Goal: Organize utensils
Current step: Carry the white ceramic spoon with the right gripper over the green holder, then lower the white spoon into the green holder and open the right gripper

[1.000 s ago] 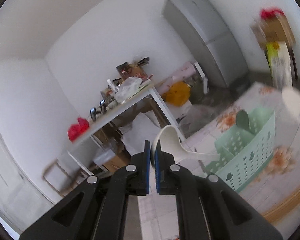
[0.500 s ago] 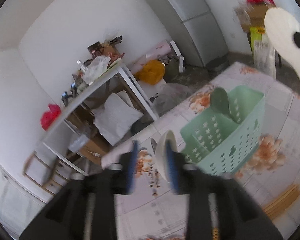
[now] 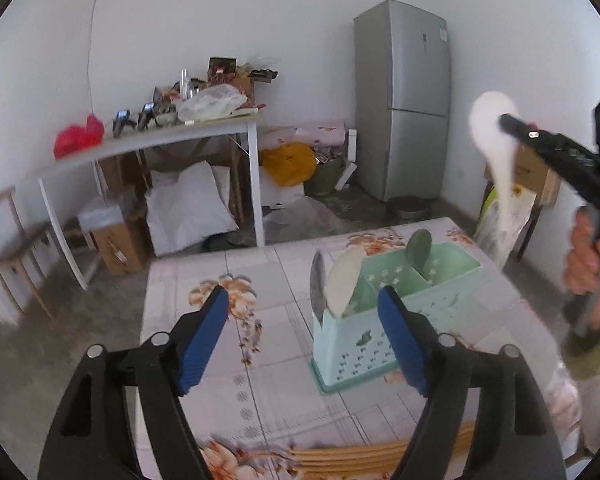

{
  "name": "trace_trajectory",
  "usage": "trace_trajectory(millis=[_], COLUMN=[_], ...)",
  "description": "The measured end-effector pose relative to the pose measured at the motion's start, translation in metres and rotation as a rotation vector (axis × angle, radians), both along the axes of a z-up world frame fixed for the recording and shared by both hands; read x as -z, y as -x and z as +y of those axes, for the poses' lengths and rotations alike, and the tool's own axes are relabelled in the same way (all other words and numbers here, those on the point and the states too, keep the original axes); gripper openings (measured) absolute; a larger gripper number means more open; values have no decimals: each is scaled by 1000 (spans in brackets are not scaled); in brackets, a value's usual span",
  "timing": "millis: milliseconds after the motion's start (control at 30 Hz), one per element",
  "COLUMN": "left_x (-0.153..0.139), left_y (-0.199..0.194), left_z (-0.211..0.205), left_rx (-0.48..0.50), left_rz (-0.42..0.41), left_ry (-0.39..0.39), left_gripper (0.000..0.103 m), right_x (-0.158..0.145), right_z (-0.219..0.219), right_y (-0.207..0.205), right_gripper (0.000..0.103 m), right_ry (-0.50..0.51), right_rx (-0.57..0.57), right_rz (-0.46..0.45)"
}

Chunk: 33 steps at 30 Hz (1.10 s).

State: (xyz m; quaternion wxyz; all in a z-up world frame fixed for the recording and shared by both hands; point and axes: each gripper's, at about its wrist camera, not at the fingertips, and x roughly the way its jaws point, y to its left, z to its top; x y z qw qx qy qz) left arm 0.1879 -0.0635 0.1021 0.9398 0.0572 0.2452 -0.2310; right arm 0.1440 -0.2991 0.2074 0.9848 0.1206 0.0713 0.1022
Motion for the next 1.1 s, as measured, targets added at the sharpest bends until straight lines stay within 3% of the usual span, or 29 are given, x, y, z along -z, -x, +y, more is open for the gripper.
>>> trace_trajectory(millis=[200,700,767,800,833,867,1000,1100], left_x=[25,53,54,56,57,59,68,76], left_y=[-1,-14,-19,-21,-23,-25,-35,-44], left_z=[16,-9,-12,-14,-16,-17,-26,-33], left_rx=[16,187,198,204,209,212,238,252], left_rz=[58,99,107,112,119,125,174,211], left_ry=[46,86,94,99,102,103,115,119], left_gripper=[79,80,80,80,81,81,83,84], right_x=[21,57,58,59,59,60,65,82], right_z=[-5,9,8,7,7,4,-17,-33], right_y=[-27,-27,-20,-17,-13,-7,6,-4], right_gripper=[0,2,7,24,48,57,63,64], right_ry=[-62,1,1,2,-1,-12,-144,-299], right_rx=[-42,-131,-148,-153,-144,-134,-146,-175], right_rz=[58,149,158,166,174,174,189,271])
